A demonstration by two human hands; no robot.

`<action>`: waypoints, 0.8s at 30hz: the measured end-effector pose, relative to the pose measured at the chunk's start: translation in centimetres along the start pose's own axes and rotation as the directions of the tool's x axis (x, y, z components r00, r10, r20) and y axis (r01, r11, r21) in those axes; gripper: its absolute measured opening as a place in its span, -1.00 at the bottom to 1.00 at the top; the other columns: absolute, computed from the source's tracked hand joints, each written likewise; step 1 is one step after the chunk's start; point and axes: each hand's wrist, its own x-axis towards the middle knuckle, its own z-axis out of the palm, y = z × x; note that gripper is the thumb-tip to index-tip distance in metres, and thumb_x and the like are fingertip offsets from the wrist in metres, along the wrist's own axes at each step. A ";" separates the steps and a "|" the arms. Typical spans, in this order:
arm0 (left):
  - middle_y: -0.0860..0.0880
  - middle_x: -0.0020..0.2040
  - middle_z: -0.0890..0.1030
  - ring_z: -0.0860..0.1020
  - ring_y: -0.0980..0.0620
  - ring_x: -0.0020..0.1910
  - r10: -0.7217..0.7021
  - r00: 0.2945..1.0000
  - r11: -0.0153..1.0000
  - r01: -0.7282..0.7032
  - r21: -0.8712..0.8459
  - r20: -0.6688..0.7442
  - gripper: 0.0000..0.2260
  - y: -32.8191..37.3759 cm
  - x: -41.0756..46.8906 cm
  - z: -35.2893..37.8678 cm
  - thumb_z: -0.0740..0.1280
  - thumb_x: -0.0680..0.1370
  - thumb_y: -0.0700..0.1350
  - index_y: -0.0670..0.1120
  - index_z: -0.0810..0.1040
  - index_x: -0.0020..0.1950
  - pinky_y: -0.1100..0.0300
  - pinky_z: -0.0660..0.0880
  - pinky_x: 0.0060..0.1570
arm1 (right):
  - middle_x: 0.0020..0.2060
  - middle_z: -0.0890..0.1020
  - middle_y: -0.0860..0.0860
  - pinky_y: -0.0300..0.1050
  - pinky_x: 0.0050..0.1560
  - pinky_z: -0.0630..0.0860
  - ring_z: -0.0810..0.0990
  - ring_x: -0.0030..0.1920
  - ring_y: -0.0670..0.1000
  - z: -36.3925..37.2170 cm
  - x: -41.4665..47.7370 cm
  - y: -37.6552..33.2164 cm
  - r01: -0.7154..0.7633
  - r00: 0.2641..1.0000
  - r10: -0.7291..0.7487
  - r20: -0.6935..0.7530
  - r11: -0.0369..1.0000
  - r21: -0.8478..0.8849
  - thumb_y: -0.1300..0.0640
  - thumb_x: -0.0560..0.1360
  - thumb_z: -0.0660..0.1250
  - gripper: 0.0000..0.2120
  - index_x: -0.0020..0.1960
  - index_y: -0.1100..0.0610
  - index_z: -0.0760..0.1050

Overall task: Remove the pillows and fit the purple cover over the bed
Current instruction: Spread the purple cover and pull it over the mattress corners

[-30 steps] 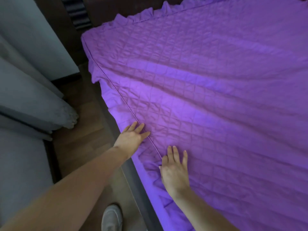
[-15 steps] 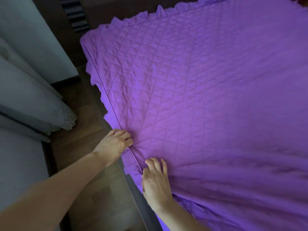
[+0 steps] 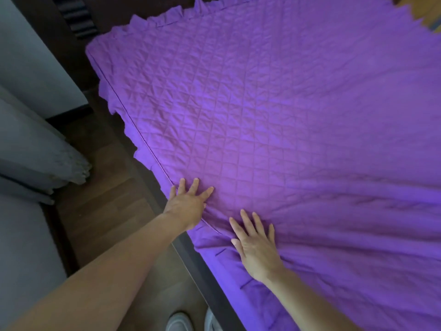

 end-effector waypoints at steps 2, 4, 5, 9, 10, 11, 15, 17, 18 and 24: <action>-0.03 0.56 -0.15 -0.19 -0.20 0.51 0.057 0.998 0.998 -0.058 -0.015 -0.026 -0.53 1.5 -0.9 -0.2 -0.04 0.65 -0.02 0.20 -0.16 0.51 -0.17 -0.07 0.46 | 0.37 0.43 0.01 0.33 0.01 0.48 0.48 0.30 0.13 -0.4 -1.4 0.1 -0.021 0.999 0.021 -0.043 1.000 -0.008 -0.11 0.50 0.00 -0.53 0.36 -0.06 0.34; -0.02 0.56 -0.14 -0.20 -0.17 0.51 0.118 0.992 0.993 -0.119 -0.012 -0.038 -0.53 3.5 -2.1 0.1 -0.04 0.65 -0.03 0.19 -0.16 0.51 -0.15 -0.07 0.45 | 0.35 0.45 0.04 0.32 0.01 0.48 0.49 0.29 0.12 -0.5 -2.8 1.1 -0.079 0.991 0.079 -0.106 0.997 0.002 -0.12 0.48 0.02 -0.51 0.34 -0.01 0.36; -0.01 0.56 -0.13 -0.20 -0.16 0.51 0.130 0.991 0.991 -0.132 -0.026 -0.042 -0.53 4.2 -2.5 0.2 -0.03 0.65 -0.03 0.19 -0.16 0.51 -0.15 -0.07 0.45 | 0.34 0.46 0.05 0.33 0.02 0.48 0.48 0.29 0.12 -0.5 -3.1 1.5 -0.090 0.988 0.090 -0.122 0.996 0.004 -0.12 0.47 0.02 -0.51 0.33 0.01 0.37; 0.00 0.56 -0.13 -0.20 -0.13 0.52 0.186 0.980 0.982 -0.188 -0.025 -0.064 -0.53 8.3 -4.8 1.3 -0.02 0.65 -0.02 0.19 -0.14 0.51 -0.12 -0.10 0.46 | 0.32 0.48 0.09 0.36 0.09 0.44 0.32 0.33 0.09 0.5 -6.9 4.3 -0.071 0.978 0.063 -0.200 0.997 -0.030 -0.10 0.44 0.06 -0.51 0.30 0.08 0.33; 0.00 0.56 -0.12 -0.19 -0.12 0.52 0.197 0.978 0.980 -0.199 -0.021 -0.067 -0.53 9.6 -5.6 1.7 -0.02 0.65 -0.02 0.19 -0.13 0.51 -0.10 -0.10 0.46 | 0.31 0.48 0.10 0.36 0.08 0.44 0.31 0.33 0.08 0.8 -8.1 5.2 -0.058 0.973 0.046 -0.225 0.997 -0.047 -0.10 0.44 0.12 -0.52 0.29 0.09 0.34; 0.00 0.56 -0.12 -0.19 -0.12 0.52 0.200 0.978 0.979 -0.201 -0.018 -0.062 -0.53 10.6 -6.2 2.3 -0.02 0.65 -0.01 0.19 -0.12 0.51 -0.09 -0.10 0.46 | 0.31 0.49 0.11 0.36 0.07 0.45 0.31 0.32 0.09 1.3 -9.2 6.1 -0.046 0.971 0.033 -0.235 0.998 -0.051 -0.10 0.43 0.25 -0.51 0.28 0.10 0.37; 0.00 0.56 -0.12 -0.19 -0.14 0.52 0.188 0.981 0.982 -0.188 0.004 -0.039 -0.53 15.3 -9.0 4.9 -0.01 0.65 0.00 0.20 -0.13 0.51 -0.10 -0.11 0.45 | 0.29 0.51 0.12 0.36 0.05 0.45 0.34 0.32 0.12 2.9 -14.4 9.9 -0.011 0.976 -0.007 -0.217 0.996 -0.083 -0.08 0.21 0.56 -0.37 0.21 0.12 0.51; 0.00 0.56 -0.11 -0.18 -0.14 0.52 0.173 0.984 0.985 -0.173 0.013 -0.032 -0.52 18.0 -10.8 6.0 0.01 0.65 0.00 0.20 -0.12 0.51 -0.11 -0.09 0.45 | 0.28 0.52 0.12 0.36 0.04 0.47 0.45 0.30 0.14 3.4 -17.4 12.0 -0.003 0.976 -0.020 -0.215 0.994 -0.108 -0.09 0.19 0.56 -0.37 0.20 0.12 0.54; 0.00 0.56 -0.11 -0.17 -0.14 0.52 0.164 0.986 0.986 -0.164 0.004 -0.028 -0.52 19.1 -11.5 6.5 0.01 0.65 0.00 0.20 -0.12 0.51 -0.11 -0.08 0.45 | 0.27 0.53 0.12 0.35 0.03 0.47 0.50 0.27 0.14 3.6 -18.6 12.9 -0.004 0.978 -0.017 -0.210 0.995 -0.103 -0.09 0.19 0.56 -0.37 0.19 0.11 0.54; 0.01 0.56 -0.10 -0.16 -0.13 0.52 0.117 0.993 0.993 -0.117 -0.015 -0.022 -0.52 26.9 -15.9 9.2 -0.01 0.65 -0.01 0.20 -0.15 0.51 -0.12 -0.05 0.45 | 0.24 0.56 0.10 0.32 0.01 0.49 0.55 0.22 0.13 5.1 -25.7 17.7 0.013 0.966 -0.046 -0.253 0.991 -0.133 -0.12 0.17 0.58 -0.38 0.16 0.09 0.58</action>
